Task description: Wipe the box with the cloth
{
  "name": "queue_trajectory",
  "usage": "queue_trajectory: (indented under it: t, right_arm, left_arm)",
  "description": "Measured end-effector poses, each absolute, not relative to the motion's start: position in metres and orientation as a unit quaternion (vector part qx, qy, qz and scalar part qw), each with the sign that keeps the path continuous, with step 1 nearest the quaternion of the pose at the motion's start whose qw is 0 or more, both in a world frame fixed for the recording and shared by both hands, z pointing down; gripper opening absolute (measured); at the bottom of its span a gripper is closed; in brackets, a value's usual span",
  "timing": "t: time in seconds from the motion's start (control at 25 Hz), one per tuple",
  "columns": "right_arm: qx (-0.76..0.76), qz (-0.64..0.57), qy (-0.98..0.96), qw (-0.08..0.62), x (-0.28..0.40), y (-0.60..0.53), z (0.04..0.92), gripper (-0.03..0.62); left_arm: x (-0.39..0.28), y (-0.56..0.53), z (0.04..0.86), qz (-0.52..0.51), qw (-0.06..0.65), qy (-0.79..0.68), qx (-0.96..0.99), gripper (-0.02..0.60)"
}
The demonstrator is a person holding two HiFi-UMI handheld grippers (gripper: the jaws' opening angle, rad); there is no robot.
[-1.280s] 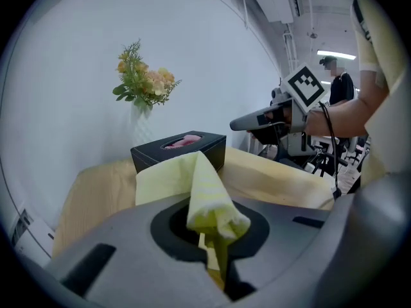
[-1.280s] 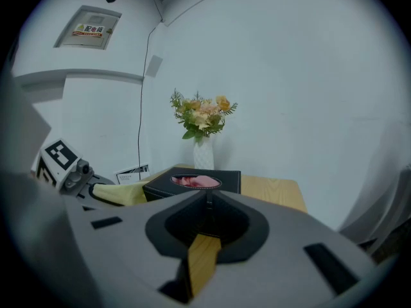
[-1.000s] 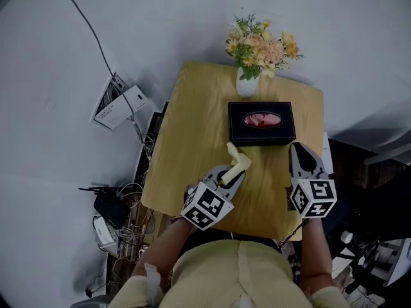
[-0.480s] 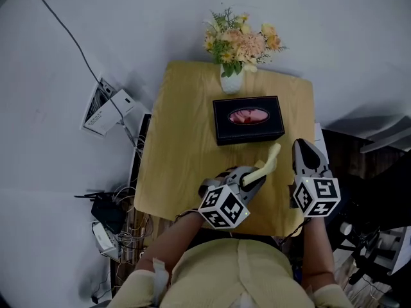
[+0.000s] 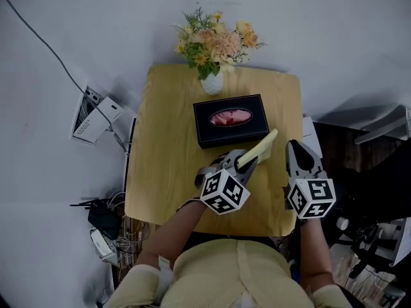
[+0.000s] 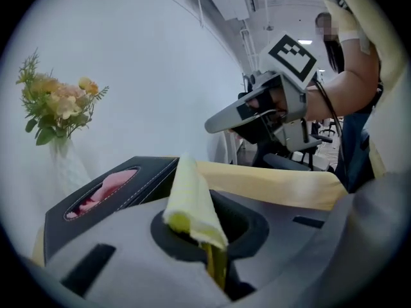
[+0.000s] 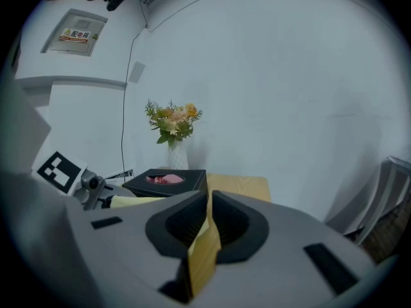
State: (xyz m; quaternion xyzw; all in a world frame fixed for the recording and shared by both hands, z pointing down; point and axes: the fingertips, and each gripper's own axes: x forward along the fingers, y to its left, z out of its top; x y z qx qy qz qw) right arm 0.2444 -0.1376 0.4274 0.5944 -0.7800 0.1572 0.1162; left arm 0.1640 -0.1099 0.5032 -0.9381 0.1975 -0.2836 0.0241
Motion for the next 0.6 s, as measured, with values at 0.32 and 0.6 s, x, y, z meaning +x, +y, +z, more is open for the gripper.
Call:
queue_trajectory:
  t: [0.32, 0.6]
  right_arm:
    - [0.586, 0.167, -0.784, 0.118, 0.239, -0.144, 0.436, 0.034]
    - [0.572, 0.167, -0.794, 0.12, 0.221, -0.148, 0.438, 0.034]
  left_arm:
    - [0.125, -0.143, 0.515, -0.303, -0.035, 0.304, -0.903, 0.025]
    - [0.091, -0.145, 0.511, -0.282, -0.07, 0.348, -0.892, 0.025]
